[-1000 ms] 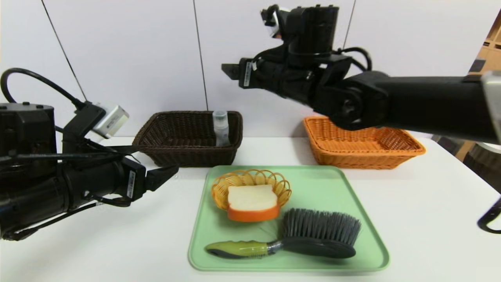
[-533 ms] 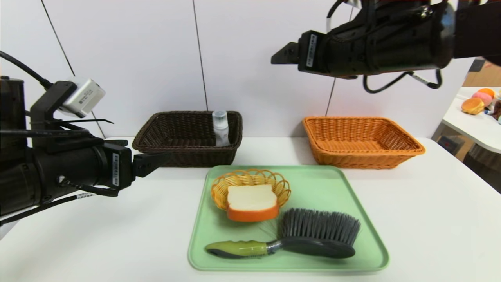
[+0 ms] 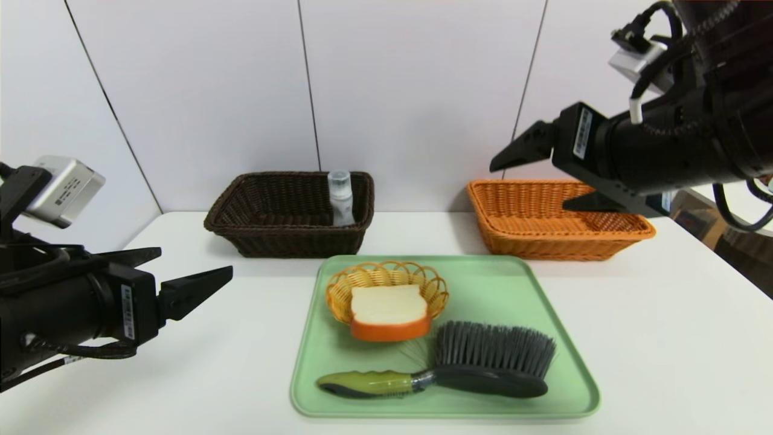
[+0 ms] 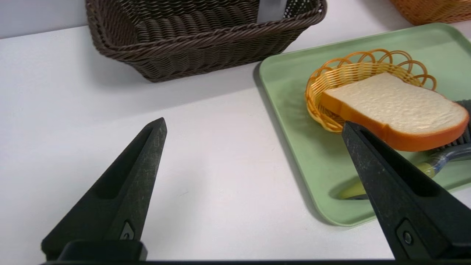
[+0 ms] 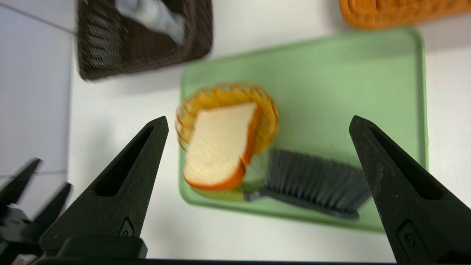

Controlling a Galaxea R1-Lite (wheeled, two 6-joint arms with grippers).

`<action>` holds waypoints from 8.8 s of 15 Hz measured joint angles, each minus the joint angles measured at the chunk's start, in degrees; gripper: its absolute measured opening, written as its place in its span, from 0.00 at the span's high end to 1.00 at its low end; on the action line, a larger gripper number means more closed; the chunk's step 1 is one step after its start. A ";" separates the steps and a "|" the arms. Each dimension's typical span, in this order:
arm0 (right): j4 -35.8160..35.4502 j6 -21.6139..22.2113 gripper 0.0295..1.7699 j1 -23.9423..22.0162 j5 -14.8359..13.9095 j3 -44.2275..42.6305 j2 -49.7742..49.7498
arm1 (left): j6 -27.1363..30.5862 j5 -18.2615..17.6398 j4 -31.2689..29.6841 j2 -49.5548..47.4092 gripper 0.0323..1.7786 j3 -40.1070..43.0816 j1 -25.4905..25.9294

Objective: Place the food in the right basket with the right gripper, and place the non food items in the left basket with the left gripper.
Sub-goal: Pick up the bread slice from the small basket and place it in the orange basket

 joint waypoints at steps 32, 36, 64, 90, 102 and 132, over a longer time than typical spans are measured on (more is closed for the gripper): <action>-20.94 58.99 0.04 8.94 24.16 16.35 10.02 | -0.40 0.04 -0.11 -4.16 0.05 3.30 0.00; -21.11 59.25 0.04 9.12 24.19 16.57 10.97 | -0.40 0.09 -0.20 -4.21 0.05 3.19 0.00; -30.32 60.15 0.04 9.59 21.07 19.71 15.02 | -0.16 -0.13 -0.12 -3.63 0.05 2.95 0.00; -32.31 60.21 0.04 9.20 16.49 19.21 13.67 | 0.15 -0.13 -0.09 -3.06 0.05 3.19 -0.09; -32.35 60.04 0.04 9.20 16.85 22.31 14.32 | 0.06 -0.22 -0.11 -3.06 0.05 3.19 -0.11; -27.15 50.18 0.95 8.16 20.10 21.86 5.45 | 0.17 -0.11 -0.11 -2.56 0.05 3.15 -0.09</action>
